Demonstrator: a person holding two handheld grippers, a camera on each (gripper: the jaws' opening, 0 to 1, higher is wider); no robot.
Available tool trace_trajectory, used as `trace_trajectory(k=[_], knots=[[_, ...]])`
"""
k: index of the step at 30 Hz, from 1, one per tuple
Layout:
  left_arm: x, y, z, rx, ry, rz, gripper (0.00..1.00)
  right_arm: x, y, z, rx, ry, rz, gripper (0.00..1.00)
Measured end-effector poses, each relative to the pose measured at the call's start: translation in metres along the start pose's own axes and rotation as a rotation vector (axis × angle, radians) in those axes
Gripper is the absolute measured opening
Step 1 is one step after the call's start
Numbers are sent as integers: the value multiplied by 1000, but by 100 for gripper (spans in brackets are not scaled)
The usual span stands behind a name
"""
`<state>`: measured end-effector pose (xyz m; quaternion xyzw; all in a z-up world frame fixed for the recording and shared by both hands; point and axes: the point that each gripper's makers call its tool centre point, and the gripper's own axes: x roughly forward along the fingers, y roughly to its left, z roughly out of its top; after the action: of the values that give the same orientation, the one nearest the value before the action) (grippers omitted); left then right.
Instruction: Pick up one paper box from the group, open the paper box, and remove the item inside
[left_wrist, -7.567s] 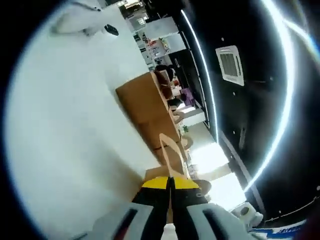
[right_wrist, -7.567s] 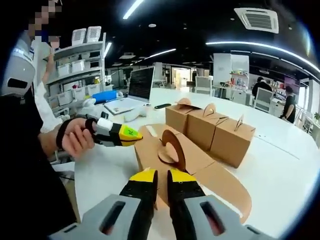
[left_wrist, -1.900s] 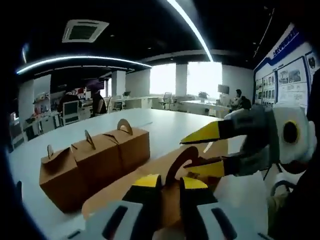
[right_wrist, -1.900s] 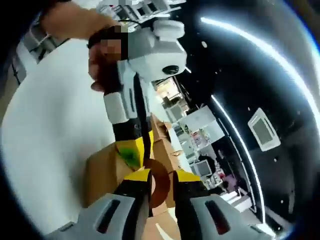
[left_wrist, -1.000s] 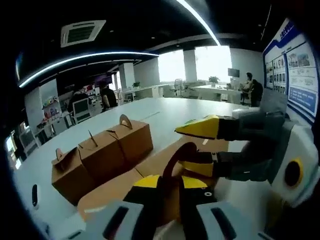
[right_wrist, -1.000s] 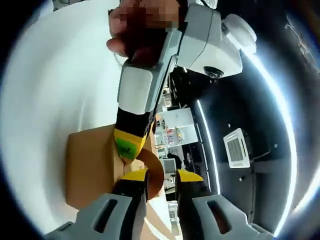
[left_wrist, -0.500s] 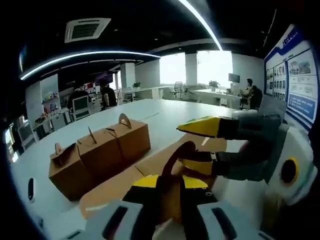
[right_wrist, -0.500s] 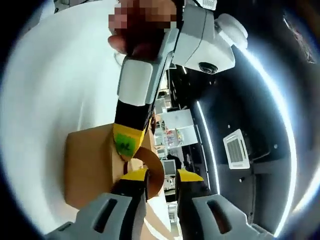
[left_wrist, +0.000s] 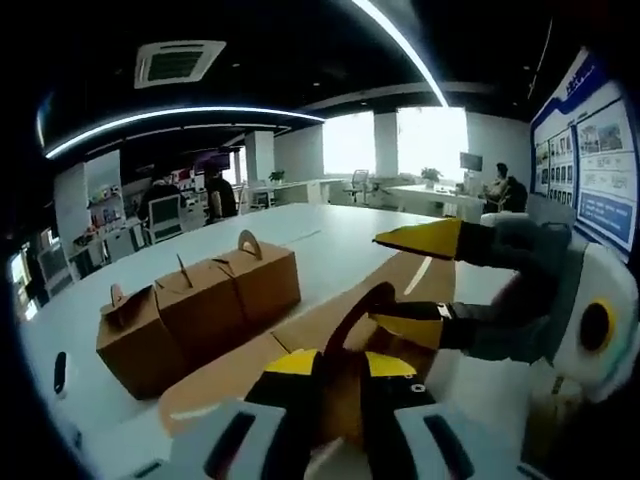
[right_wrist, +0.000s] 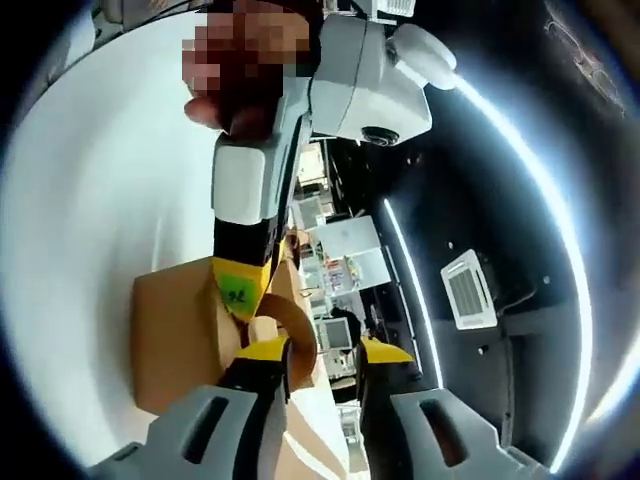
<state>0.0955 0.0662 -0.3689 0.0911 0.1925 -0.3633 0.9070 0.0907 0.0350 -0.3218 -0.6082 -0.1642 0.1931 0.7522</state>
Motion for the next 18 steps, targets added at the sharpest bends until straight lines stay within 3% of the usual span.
trace_trajectory(k=[5,8,11,12,13,14,15,18], knots=[[-6,-2,0,-5,22,6,19,4,12,-2,7,-8,38,12],[-13,0,1,1,26,15,22,6,12,-1,-4,-29,40,12],[-26,-14,23,-16,-55,-147,26,10,11,1,-26,-71,63,11],[-33,-20,32,-24,-84,-245,26,11,11,2,-31,-86,69,11],[-35,-22,34,-28,-93,-268,26,11,11,3,-39,-94,74,11],[-41,-18,48,-89,-128,-349,25,12,11,6,-65,-115,80,11],[-41,-8,54,-101,-137,-354,25,12,10,7,-71,-125,77,11],[-31,25,58,-55,-105,-273,23,10,7,11,-93,-157,71,11]])
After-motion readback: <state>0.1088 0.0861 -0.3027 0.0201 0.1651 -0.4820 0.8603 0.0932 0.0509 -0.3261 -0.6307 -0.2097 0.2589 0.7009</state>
